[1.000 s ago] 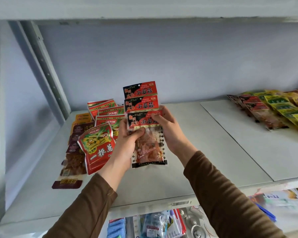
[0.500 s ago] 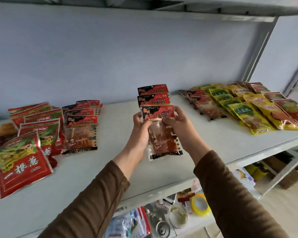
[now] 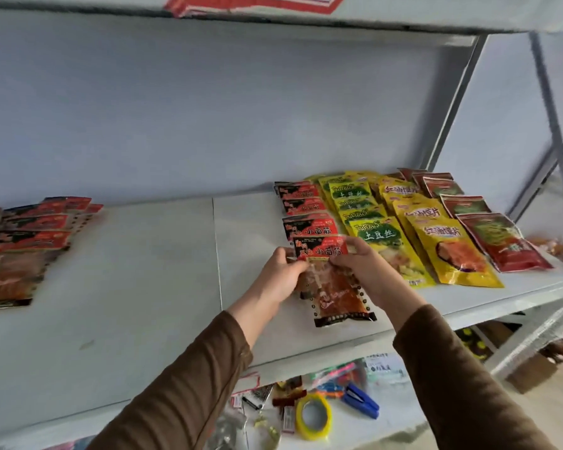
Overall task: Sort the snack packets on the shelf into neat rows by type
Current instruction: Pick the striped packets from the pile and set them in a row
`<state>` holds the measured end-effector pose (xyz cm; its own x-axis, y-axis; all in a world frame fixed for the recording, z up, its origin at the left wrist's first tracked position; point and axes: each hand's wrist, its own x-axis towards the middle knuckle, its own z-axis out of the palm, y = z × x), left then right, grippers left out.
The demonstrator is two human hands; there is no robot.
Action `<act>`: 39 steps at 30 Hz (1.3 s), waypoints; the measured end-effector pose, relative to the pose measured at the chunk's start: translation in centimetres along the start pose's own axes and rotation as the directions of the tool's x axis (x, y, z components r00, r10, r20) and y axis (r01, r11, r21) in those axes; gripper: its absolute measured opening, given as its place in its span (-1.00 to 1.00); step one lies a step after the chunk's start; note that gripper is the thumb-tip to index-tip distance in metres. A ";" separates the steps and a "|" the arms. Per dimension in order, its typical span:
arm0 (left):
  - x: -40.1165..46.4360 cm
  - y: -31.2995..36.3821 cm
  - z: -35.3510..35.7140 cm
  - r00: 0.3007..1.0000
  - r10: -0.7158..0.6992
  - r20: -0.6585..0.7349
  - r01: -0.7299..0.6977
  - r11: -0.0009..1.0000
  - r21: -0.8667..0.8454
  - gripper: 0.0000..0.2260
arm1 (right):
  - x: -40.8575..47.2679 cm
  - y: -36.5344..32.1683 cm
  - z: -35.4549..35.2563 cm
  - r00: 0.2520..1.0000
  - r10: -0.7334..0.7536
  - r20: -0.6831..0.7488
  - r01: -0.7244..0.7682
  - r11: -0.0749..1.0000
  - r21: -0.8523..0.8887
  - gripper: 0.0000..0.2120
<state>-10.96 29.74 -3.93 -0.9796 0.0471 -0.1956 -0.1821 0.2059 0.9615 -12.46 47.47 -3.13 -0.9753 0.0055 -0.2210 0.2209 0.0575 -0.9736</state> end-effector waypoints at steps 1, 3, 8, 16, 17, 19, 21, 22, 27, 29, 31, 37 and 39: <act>0.2 0.2 0.6 1.000 -0.002 -0.005 0.002 1.000 0.001 -0.71 | 0.2 0.0 -0.6 1.000 0.002 0.004 -0.002 1.000 -0.001 -0.62; 0.5 0.5 1.4 1.000 -0.001 -0.010 0.001 1.000 0.003 -0.69 | 0.5 0.1 -1.6 1.000 0.000 0.011 0.000 1.000 0.004 -0.63; 0.8 0.8 2.7 0.999 0.038 -0.023 -0.040 0.994 -0.100 -0.62 | 1.1 0.3 -1.9 0.999 -0.027 0.042 0.023 0.997 0.075 -0.62; 1.2 0.8 3.0 0.994 0.050 -0.099 -0.058 0.995 -0.081 -0.65 | 2.0 -0.1 -1.0 0.996 -0.087 0.002 0.087 0.991 -0.105 -0.62; 1.2 0.8 2.9 0.994 0.044 -0.102 -0.048 0.998 -0.031 -0.67 | 2.1 -0.1 -1.1 0.993 -0.116 -0.014 0.112 0.975 -0.192 -0.61; 1.4 0.7 2.6 0.993 0.035 -0.116 -0.030 0.999 0.044 -0.72 | 2.1 -0.1 -1.1 0.980 -0.197 -0.039 0.169 0.913 -0.372 -0.54; 1.4 0.6 2.2 0.993 0.025 -0.112 -0.013 0.995 0.103 -0.73 | 2.0 0.0 -1.3 0.960 -0.278 -0.039 0.214 0.816 -0.537 -0.48; 1.5 0.6 2.0 0.994 0.033 -0.104 -0.016 0.988 0.156 -0.72 | 1.9 0.0 -1.3 0.952 -0.305 -0.038 0.224 0.772 -0.595 -0.46; 2.0 0.5 0.8 0.987 0.110 -0.116 -0.025 0.822 0.568 -0.52 | 1.6 0.0 -1.4 0.927 -0.374 -0.009 0.241 0.614 -0.751 -0.47; 2.1 0.2 0.7 0.986 0.102 -0.129 -0.010 0.820 0.572 -0.44 | 1.4 0.0 -1.4 0.914 -0.406 -0.012 0.235 0.553 -0.800 -0.49; 2.1 0.1 0.7 0.988 0.096 -0.120 -0.014 0.835 0.551 -0.43 | 1.2 0.0 -1.2 0.898 -0.439 -0.012 0.228 0.490 -0.841 -0.48; 1.6 -0.3 1.2 0.972 0.196 -0.130 -0.093 0.827 0.554 -0.64 | 0.5 0.5 -0.8 0.853 -0.521 -0.030 0.197 0.375 -0.906 -0.56; 1.5 -0.5 1.3 0.967 0.216 -0.133 -0.109 0.827 0.551 -0.71 | 0.5 0.5 -0.6 0.860 -0.510 -0.027 0.199 0.383 -0.902 -0.56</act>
<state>-12.22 31.03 -4.94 -0.9982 -0.0400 0.0441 0.0032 0.7040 0.7102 -12.83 48.08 -3.73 -0.9514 0.0024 0.3081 -0.1158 0.9238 -0.3649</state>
